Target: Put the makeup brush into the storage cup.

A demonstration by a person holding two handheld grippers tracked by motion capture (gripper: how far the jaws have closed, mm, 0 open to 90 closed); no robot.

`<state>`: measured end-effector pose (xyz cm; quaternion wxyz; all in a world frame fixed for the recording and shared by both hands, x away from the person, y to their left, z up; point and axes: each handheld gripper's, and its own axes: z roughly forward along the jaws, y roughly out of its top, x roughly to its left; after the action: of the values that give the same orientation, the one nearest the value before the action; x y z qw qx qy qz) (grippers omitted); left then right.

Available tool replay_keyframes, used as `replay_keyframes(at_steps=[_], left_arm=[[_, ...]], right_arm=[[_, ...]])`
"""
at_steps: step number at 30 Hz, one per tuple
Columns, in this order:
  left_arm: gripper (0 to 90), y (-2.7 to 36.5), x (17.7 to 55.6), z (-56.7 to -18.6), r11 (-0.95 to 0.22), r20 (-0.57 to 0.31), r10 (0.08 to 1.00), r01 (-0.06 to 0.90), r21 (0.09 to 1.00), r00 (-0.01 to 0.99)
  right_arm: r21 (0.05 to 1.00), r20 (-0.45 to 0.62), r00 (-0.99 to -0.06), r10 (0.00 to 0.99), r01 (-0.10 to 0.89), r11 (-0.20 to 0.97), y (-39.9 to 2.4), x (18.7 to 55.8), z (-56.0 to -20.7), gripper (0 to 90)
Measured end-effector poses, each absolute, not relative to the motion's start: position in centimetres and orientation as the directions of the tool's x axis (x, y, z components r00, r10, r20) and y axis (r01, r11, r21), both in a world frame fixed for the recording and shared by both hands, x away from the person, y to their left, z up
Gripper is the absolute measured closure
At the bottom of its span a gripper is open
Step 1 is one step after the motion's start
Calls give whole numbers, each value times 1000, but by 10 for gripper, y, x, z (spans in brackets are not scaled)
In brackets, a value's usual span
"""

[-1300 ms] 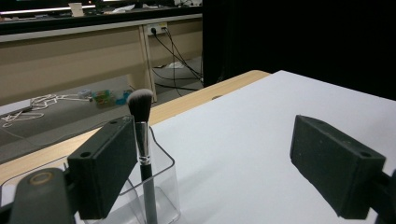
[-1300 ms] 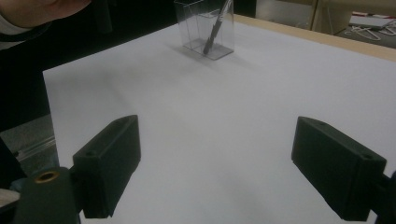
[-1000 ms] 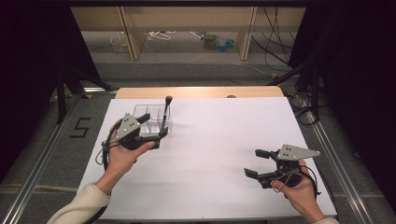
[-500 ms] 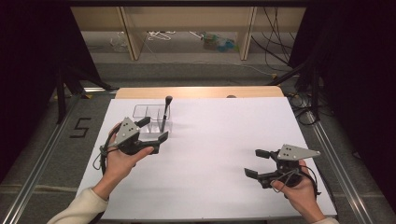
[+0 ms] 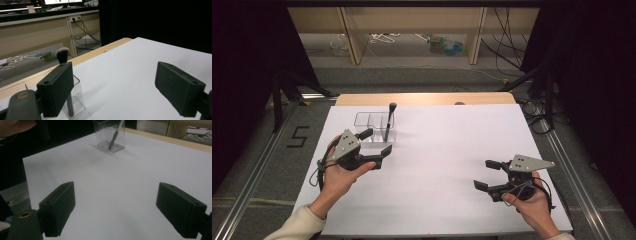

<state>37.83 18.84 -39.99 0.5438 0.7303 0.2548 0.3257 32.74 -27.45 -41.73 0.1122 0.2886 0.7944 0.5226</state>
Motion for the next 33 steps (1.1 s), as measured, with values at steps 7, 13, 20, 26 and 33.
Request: replay_keyframes(at_steps=[7, 13, 20, 26, 33], left_arm=[[153, 189, 374, -402, -279, 198, 724, 19, 960, 661], [154, 190, 370, -403, -284, 199, 720, 20, 959, 665], [154, 190, 366, -404, -281, 197, 715, 17, 959, 671], [154, 191, 364, -405, -280, 195, 712, 17, 960, 675], [155, 191, 360, -406, -280, 197, 708, 14, 960, 679]], right_arm=[[893, 129, -808, 575, 347, 286, -274, 327, -417, 165], [893, 129, -808, 575, 347, 286, -274, 327, -417, 165], [893, 130, -807, 576, 348, 286, -274, 327, -417, 165], [894, 128, -807, 576, 346, 285, -274, 327, -417, 165], [894, 126, -807, 577, 345, 287, -275, 327, -417, 165]])
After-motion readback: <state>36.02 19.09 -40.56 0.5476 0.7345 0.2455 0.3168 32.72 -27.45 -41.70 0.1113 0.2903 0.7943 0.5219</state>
